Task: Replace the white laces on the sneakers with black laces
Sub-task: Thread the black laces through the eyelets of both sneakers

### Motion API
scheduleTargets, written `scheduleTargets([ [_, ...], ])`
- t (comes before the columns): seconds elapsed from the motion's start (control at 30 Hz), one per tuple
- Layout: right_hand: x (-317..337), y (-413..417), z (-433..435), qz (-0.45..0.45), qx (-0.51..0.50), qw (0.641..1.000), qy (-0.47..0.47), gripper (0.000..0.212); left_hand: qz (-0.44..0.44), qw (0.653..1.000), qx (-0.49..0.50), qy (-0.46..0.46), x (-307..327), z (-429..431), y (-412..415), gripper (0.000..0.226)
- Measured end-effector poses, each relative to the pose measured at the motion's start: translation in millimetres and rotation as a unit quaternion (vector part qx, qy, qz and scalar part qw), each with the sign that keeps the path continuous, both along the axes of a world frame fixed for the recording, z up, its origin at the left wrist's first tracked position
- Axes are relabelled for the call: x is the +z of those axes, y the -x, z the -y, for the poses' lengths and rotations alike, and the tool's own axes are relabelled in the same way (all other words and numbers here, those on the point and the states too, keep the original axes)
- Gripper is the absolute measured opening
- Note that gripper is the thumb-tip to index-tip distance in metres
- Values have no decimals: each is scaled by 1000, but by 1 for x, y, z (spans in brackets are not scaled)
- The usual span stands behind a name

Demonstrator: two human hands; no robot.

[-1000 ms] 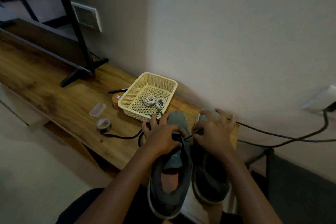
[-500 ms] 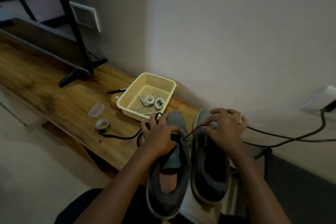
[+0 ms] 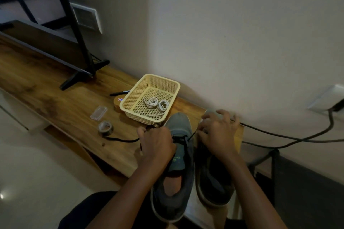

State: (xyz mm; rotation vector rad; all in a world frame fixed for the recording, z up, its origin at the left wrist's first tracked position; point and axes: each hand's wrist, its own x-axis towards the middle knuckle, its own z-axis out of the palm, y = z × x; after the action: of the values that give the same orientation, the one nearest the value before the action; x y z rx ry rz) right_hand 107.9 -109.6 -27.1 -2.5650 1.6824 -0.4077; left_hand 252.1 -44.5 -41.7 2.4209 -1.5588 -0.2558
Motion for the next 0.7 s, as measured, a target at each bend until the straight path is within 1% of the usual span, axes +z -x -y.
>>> scheduleTargets([
  [0.07, 5, 5, 4, 58, -56, 996, 36, 7, 3, 1000, 0, 0, -2, 1, -1, 5],
  [0.13, 7, 7, 6, 76, -87, 992, 43, 5, 3, 1000, -1, 6, -5, 1, -2, 6],
  [0.2, 7, 4, 4, 55, -75, 995, 23, 10, -1, 1000, -1, 10, -7, 2, -3, 8],
  [0.3, 3, -3, -2, -4, 6, 999, -32, 25, -13, 1000, 1, 7, -7, 3, -5, 9],
  [0.4, 1, -9, -5, -79, 53, 993, -70, 20, -21, 1000, 0, 4, -7, 4, -6, 9],
  [0.47, -1, -10, -5, -100, 59, 991, -72, 16, -22, 1000, 1, 2, -7, 4, -6, 9],
  [0.53, -1, -12, -6, -77, 59, 994, -46, 12, -22, 1000, 4, -2, -7, 5, -6, 9],
  [0.6, -2, -13, -5, -5, 61, 998, 29, 5, -24, 1000, 11, -4, -5, 5, -6, 7],
  [0.67, -4, -12, -1, 77, 32, 990, 110, 9, -26, 1000, 18, -4, -2, 6, -7, 5],
  [0.7, -3, -12, 0, 108, 11, 984, 143, 7, -29, 999, 20, -6, -2, 7, -8, 5],
])
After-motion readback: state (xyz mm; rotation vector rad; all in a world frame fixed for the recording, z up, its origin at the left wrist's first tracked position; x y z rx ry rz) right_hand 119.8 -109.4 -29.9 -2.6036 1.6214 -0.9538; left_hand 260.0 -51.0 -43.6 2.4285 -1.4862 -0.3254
